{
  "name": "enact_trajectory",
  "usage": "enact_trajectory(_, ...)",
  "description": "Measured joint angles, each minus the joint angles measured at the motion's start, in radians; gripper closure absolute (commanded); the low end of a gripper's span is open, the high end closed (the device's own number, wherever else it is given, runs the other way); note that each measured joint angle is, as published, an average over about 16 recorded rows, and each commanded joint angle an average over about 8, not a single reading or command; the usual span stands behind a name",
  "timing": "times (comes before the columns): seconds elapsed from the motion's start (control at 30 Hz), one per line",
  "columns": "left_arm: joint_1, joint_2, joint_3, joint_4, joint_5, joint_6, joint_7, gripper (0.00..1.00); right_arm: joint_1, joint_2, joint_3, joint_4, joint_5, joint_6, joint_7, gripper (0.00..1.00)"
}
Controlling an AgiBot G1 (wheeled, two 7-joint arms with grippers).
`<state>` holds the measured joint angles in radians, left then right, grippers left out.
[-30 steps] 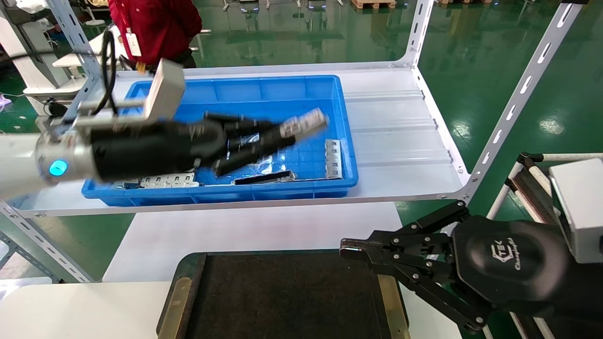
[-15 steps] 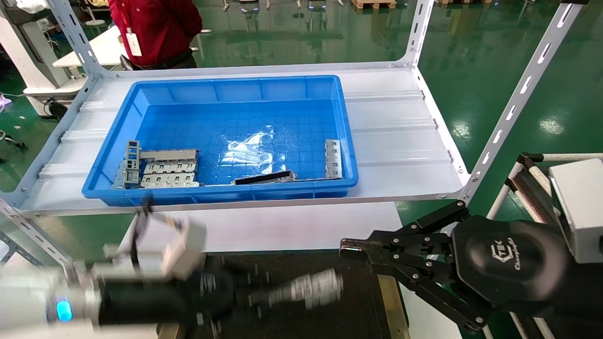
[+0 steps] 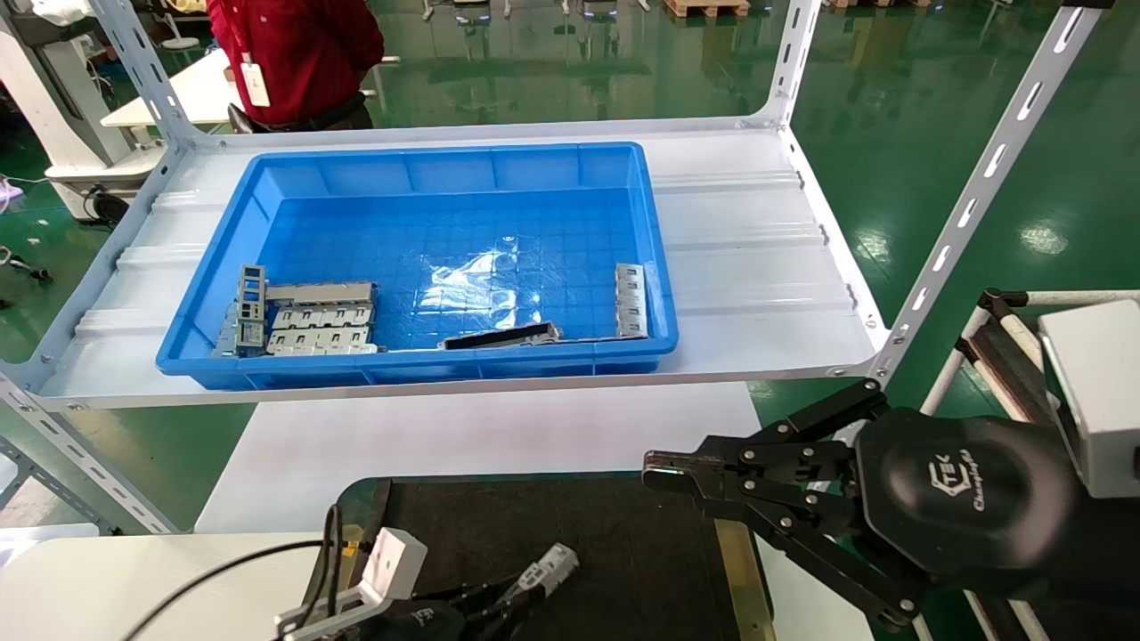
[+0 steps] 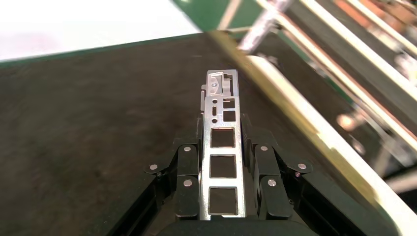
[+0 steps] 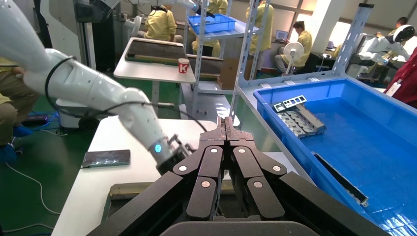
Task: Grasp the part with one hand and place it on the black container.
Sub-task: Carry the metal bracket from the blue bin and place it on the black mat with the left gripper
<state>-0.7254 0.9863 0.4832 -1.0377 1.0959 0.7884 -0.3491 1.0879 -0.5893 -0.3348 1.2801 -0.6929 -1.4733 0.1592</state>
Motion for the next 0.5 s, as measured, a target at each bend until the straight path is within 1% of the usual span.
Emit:
enact_trajectory(0.2,0.045,0.084,0.009,0.000,0.034,-0.207,-0.068,1.00,0.000,0.000,0.000,0.000,0.000,0.000,0.000,1.00)
enact_trajectory(0.5,0.036,0.205,0.027,0.065,0.068,-0.421,-0.147,1.00,0.000,0.000,0.000,0.000,0.000,0.000,0.000,1.00)
